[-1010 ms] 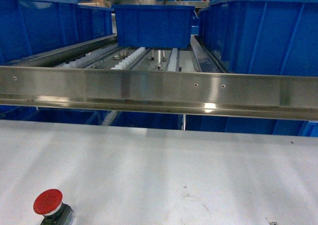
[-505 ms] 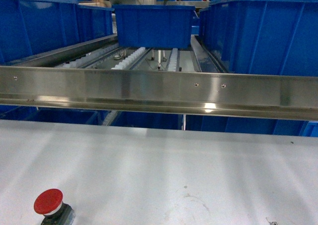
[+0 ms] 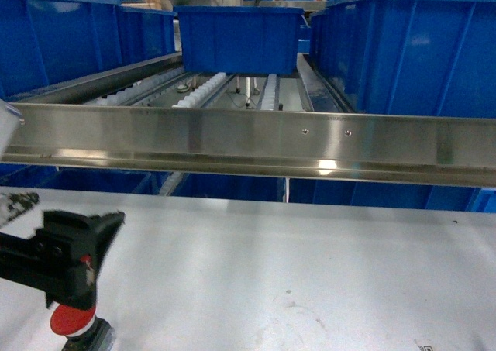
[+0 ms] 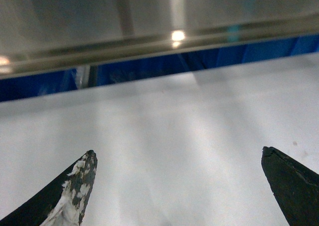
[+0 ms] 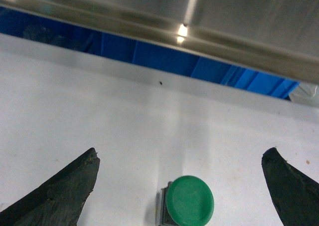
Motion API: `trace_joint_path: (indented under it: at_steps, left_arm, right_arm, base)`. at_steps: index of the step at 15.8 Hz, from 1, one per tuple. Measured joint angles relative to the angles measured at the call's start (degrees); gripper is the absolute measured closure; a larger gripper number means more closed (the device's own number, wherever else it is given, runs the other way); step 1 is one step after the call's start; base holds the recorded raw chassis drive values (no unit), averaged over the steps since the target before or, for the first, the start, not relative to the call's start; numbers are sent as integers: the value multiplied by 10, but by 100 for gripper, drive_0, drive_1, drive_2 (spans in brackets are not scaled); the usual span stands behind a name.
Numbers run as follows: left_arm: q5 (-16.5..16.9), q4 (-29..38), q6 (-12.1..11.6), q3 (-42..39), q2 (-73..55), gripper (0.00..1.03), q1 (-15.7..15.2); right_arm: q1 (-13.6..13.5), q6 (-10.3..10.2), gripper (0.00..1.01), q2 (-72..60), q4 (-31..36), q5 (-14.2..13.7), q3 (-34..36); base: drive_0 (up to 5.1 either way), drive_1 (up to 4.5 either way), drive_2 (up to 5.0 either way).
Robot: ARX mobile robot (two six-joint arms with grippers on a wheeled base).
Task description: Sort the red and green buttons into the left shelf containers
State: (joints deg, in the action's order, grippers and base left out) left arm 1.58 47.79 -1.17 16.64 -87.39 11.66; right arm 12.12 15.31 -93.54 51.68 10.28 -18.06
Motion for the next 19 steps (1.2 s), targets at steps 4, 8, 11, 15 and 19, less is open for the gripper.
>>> trace_joint_path:
  at_steps: [4, 8, 11, 15, 19]
  left_arm:
    - [-1, -10, -6, 15, -9, 5, 25]
    - [-2, -10, -6, 15, -9, 5, 25]
    - [-1, -10, -6, 15, -9, 5, 25]
    - [-2, -10, -7, 15, -9, 5, 25]
    - [-2, -10, -7, 15, -9, 5, 25]
  right_arm:
    - [11, 6, 3, -24, -14, 0, -24]
    - [11, 6, 3, -24, -13, -1, -23]
    - [23, -7, 3, -35, -33, 10, -14]
    - [20, -6, 3, -48, -75, 11, -54]
    - [13, -3, 3, -64, -93, 4, -90]
  base:
    - [0, 0, 0]
    - [0, 0, 0]
    - [0, 0, 0]
    - [0, 0, 0]
    - [0, 0, 0]
